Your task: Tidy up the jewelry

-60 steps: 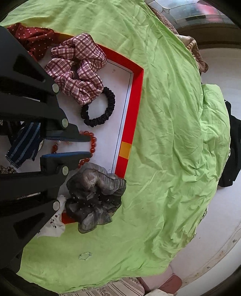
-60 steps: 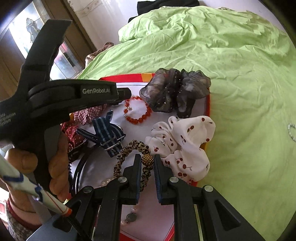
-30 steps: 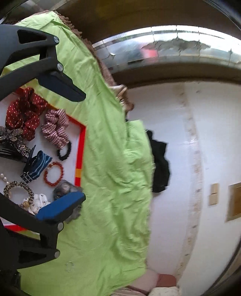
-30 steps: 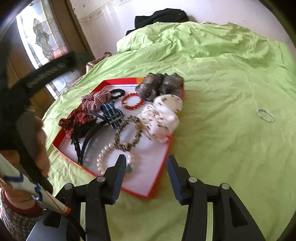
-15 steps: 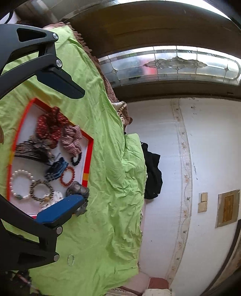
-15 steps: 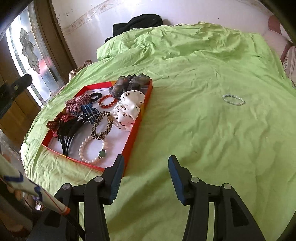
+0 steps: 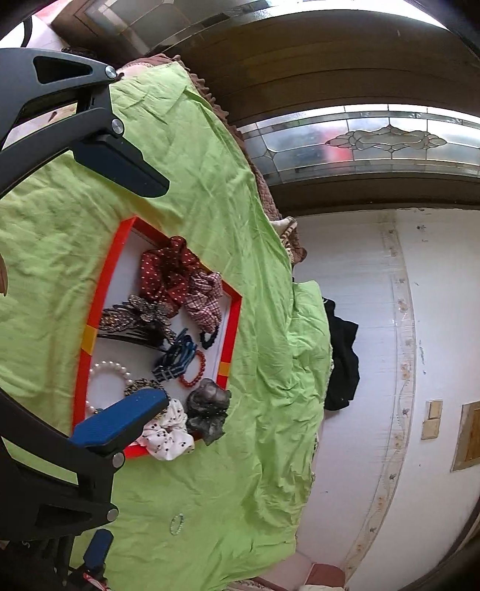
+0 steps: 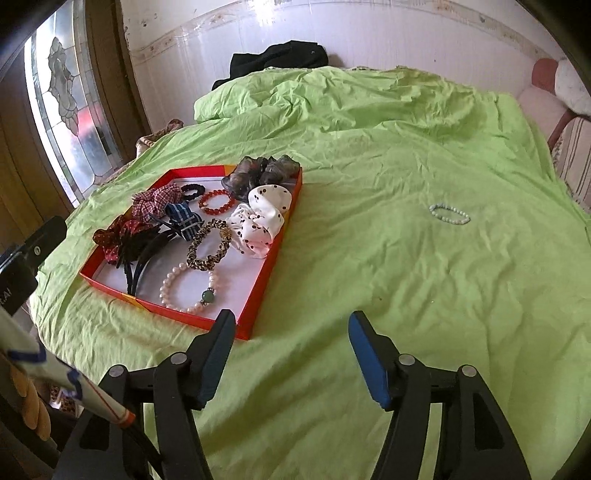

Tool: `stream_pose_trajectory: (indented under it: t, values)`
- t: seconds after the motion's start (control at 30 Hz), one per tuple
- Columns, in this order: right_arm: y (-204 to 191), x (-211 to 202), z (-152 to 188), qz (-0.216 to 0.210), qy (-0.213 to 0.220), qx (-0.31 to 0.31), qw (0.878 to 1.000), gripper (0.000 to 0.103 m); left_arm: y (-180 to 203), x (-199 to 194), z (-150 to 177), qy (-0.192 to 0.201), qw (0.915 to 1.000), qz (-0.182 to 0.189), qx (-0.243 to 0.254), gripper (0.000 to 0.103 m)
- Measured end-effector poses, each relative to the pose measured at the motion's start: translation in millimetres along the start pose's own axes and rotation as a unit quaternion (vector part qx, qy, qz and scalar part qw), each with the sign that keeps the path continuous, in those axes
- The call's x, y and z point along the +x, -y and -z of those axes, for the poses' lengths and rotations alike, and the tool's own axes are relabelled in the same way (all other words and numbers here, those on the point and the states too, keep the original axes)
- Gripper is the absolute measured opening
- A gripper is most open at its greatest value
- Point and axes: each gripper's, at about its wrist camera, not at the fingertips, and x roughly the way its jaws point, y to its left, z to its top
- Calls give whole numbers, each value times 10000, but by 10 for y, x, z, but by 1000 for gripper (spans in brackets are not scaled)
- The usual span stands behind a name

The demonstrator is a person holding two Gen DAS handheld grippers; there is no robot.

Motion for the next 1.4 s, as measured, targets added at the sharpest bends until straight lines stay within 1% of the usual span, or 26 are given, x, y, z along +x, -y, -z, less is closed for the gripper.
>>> stream_pose_trajectory:
  t: [0.23, 0.37, 0.63, 0.87, 1.4]
  values:
    - [-62, -12, 53, 112, -34, -45, 9999, 70, -37, 44, 61, -221, 9997, 125, -9, 103]
    - [-104, -8, 79, 255, -19, -103, 9996, 76, -56, 79, 100, -395, 9989, 249, -43, 103]
    - [-128, -10, 127, 537, 1, -154, 9984, 78, -102, 118, 164, -601, 9976, 322, -125, 103]
    - [-106, 34, 161, 565, -69, -131, 9983, 79, -100, 154, 223, -757, 9962, 408, -132, 103]
    - [-53, 106, 191, 647, -104, -93, 9978, 79, -44, 216, 268, -915, 9946, 491, -13, 103]
